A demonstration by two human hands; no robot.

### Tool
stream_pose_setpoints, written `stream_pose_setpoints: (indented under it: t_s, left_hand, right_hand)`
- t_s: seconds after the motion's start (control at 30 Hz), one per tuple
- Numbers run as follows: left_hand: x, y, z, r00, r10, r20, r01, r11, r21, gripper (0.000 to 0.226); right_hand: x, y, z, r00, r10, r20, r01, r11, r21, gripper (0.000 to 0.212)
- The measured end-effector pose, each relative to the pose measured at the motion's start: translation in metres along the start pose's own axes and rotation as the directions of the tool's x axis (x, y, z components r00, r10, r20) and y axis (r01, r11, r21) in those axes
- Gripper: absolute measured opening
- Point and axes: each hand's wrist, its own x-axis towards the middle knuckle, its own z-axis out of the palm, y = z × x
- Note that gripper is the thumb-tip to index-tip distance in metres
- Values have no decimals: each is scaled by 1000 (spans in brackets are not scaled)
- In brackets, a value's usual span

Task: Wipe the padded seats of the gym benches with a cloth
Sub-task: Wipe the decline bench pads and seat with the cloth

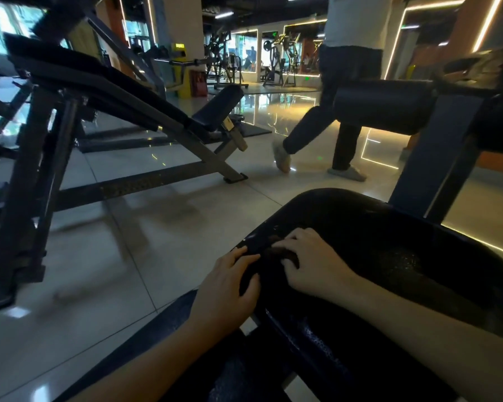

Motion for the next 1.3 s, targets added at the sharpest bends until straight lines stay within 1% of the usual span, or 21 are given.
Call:
stream_pose_setpoints:
  t_s: [0.07, 0.13, 0.2, 0.27, 0.3, 0.33, 0.43, 0.5, 0.57, 0.6, 0.67, 0.77, 0.8, 0.87, 0.93, 1.0, 1.07, 1.1, 1.17, 1.27, 1.3]
  left_hand:
    - [-1, -1, -1, 1000, 9, -10, -10, 1000, -23, 43]
    - [-3, -4, 0, 998, -15, -60, 11, 998, -66, 44]
    - [-5, -6, -2, 984, -79, -157, 50, 983, -178, 41]
    - [-6, -7, -5, 957, -159, -245, 77, 946, -315, 36]
    - [-5, -8, -7, 946, -182, -268, 76, 929, -361, 35]
    - [-5, -9, -8, 942, -191, -274, 73, 918, -389, 34]
    - [-5, -9, -9, 949, -186, -253, 64, 904, -423, 32]
    - [-6, -10, -7, 956, -181, -230, 66, 899, -432, 34]
    - [-6, -10, -7, 961, -178, -210, 72, 900, -430, 37]
    - [-5, -10, -8, 964, -176, -201, 77, 904, -421, 38]
    - [-5, -8, -9, 971, -161, -176, 88, 927, -364, 41]
    - [-6, -6, -8, 978, -148, -149, 107, 962, -252, 45]
    - [-6, -5, -7, 978, -152, -145, 115, 964, -239, 47]
    - [-7, -4, -8, 974, -174, -149, 136, 963, -233, 48]
    - [-6, -3, -8, 971, -175, -160, 139, 966, -218, 49]
    - [-8, -3, -8, 971, -165, -172, 129, 970, -205, 48]
    - [-8, -4, -8, 969, -165, -183, 130, 974, -187, 43]
    - [-7, -4, -7, 969, -162, -186, 130, 977, -170, 40]
    - [-6, -3, -4, 974, -146, -173, 123, 983, -135, 34]
    - [-5, -3, -3, 981, -109, -162, 93, 990, -105, 22]
    - [-5, -3, -2, 981, -102, -165, 86, 991, -102, 19]
  right_hand:
    - [17, 22, 1, 998, 55, -29, -58, 995, -75, 35]
    - [43, 53, -3, 979, 184, -89, -196, 971, -140, 28]
    - [58, 72, -10, 942, 314, -121, -330, 931, -156, 16]
    - [63, 72, -7, 914, 369, -167, -390, 913, -118, 16]
    - [63, 64, -2, 917, 356, -178, -376, 922, -94, 20]
    - [58, 48, 2, 938, 299, -179, -313, 948, -62, 23]
    - [29, 1, 7, 997, 68, -32, -67, 998, 16, 26]
    - [7, -19, 0, 996, -71, 59, 69, 996, 50, 29]
    - [-3, -20, -1, 984, -142, 108, 136, 988, 67, 34]
    - [-1, -18, -2, 982, -151, 114, 144, 987, 69, 35]
    - [20, -5, 2, 993, -83, 85, 82, 996, 19, 34]
    - [71, 27, 10, 991, 120, -65, -126, 988, -85, 30]
    - [83, 33, 12, 980, 183, -81, -191, 977, -99, 29]
    - [95, 34, 19, 968, 236, -82, -244, 964, -103, 30]
    - [92, 24, 23, 977, 199, -80, -204, 977, -63, 30]
    - [75, 8, 24, 998, 49, -30, -50, 999, -19, 29]
    - [59, -5, 21, 991, -113, 74, 111, 993, 28, 30]
    - [59, -5, 19, 980, -159, 117, 158, 987, 24, 31]
    - [72, 2, 15, 978, -132, 163, 141, 989, -45, 32]
    - [107, 13, 18, 992, 82, 98, -68, 988, -137, 30]
    - [115, 13, 21, 988, 116, 99, -99, 982, -163, 29]
